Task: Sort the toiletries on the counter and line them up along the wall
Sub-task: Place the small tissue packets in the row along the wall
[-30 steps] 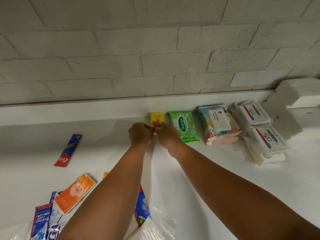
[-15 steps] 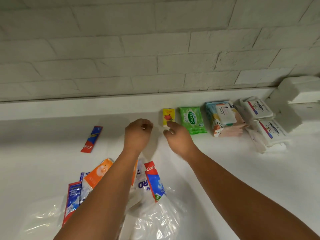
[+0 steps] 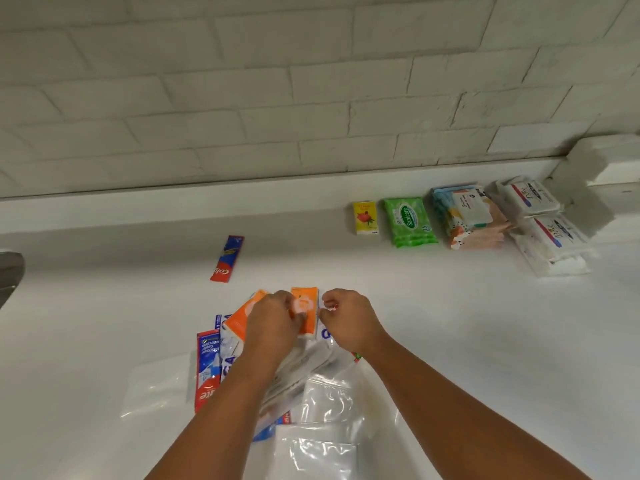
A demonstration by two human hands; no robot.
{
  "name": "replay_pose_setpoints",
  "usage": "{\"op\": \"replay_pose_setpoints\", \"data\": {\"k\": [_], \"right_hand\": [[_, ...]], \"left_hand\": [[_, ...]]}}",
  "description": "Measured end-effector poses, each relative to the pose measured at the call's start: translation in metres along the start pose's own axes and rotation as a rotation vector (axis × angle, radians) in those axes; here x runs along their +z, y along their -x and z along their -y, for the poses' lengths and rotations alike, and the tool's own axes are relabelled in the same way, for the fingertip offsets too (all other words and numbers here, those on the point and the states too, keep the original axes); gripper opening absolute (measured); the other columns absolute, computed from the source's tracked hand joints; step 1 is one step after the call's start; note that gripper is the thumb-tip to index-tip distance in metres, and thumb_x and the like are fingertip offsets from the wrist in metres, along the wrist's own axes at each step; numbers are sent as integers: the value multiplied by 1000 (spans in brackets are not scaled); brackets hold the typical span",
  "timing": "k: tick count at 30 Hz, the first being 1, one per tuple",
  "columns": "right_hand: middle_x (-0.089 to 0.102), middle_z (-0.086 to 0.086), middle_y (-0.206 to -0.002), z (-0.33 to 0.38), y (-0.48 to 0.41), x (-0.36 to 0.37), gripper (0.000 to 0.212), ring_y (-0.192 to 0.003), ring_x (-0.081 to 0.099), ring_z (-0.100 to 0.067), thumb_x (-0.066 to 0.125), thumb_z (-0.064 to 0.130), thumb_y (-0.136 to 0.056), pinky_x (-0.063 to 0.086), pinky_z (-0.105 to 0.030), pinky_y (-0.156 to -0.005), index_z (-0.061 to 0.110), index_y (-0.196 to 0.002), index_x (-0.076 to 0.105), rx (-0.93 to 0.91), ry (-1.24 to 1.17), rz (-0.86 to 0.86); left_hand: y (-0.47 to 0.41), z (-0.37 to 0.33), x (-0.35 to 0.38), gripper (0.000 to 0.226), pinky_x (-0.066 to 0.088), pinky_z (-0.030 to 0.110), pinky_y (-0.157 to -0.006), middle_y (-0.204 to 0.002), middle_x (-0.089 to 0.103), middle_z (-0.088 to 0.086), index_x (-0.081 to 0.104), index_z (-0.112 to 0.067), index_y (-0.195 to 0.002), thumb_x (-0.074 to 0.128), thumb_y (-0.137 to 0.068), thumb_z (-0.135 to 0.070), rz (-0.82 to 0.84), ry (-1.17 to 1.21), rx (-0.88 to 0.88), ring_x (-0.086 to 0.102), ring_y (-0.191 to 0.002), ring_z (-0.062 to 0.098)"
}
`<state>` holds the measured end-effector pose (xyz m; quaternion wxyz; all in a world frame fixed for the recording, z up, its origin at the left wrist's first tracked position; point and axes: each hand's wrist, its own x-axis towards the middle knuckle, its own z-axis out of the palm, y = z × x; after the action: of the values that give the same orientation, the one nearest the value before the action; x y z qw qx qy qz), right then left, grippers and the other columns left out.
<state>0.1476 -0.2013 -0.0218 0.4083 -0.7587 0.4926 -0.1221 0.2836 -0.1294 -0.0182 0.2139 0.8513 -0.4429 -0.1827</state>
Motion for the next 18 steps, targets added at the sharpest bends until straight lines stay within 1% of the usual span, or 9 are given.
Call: {"op": "replay_pose_setpoints", "data": {"k": [4,6,8,10,12,13,15,16,18], "right_hand": [[71,-1,-103,3,2,14,19,-99,65,-19,59,14,-87,50,-27,-86,13,-103,69,44,-17,-8],[68,3,-94,5,2,18,14,-93,63,-20,58,14,-84,51,-30,-84,20,-93,67,60,-34,-12],[65,2,-87,8,4,22,13,-84,61,-21,55,14,-83,50,-32,-78,26,-82,61,77,-64,-23],[64,1,-80,9,4,25,17,-76,60,-21,51,12,-82,50,-34,-74,25,-78,61,108,-159,-28],[62,-1,-72,12,7,25,18,-68,58,-21,49,12,-81,52,-40,-70,23,-75,63,135,-319,-45],[61,-3,-70,13,9,24,16,-65,57,-21,51,11,-79,52,-42,-68,21,-76,63,151,-436,-55],[60,-11,-72,18,14,19,17,-64,57,-22,57,4,-76,49,-40,-67,14,-88,63,195,-685,-30],[61,-13,-75,19,15,17,27,-66,57,-24,61,2,-74,49,-41,-68,12,-99,60,207,-760,-13],[65,-11,-84,16,13,10,51,-75,62,-26,67,7,-75,53,-49,-79,13,-121,47,222,-792,-23]], "left_hand": [[9,7,5,26,46,25,-70,-103,72,5,65,-13,-113,71,-90,-24,48,36,-15,66,-87,18],[9,9,7,20,42,23,-61,-91,71,2,64,-16,-101,72,-89,-28,63,58,-4,63,-77,16],[7,12,8,20,37,24,-54,-78,65,-1,60,-18,-87,74,-86,-32,72,80,17,59,-68,16],[5,14,7,20,40,25,-54,-73,64,-3,60,-17,-82,74,-86,-31,73,105,33,59,-66,16],[3,15,4,11,46,21,-60,-78,66,-9,63,-21,-87,73,-86,-26,51,220,39,62,-70,10],[3,14,1,12,48,20,-64,-82,67,-11,64,-25,-91,74,-85,-22,39,298,40,63,-74,7],[-1,15,-3,21,55,29,-74,-90,69,-9,65,-30,-99,73,-84,-19,21,420,58,66,-82,10],[-4,16,-5,23,57,34,-78,-94,70,-6,67,-29,-103,73,-84,-17,17,445,67,67,-86,13],[-13,14,-12,26,57,36,-84,-104,70,-4,71,-24,-110,72,-85,-15,9,440,98,67,-92,12]]}}
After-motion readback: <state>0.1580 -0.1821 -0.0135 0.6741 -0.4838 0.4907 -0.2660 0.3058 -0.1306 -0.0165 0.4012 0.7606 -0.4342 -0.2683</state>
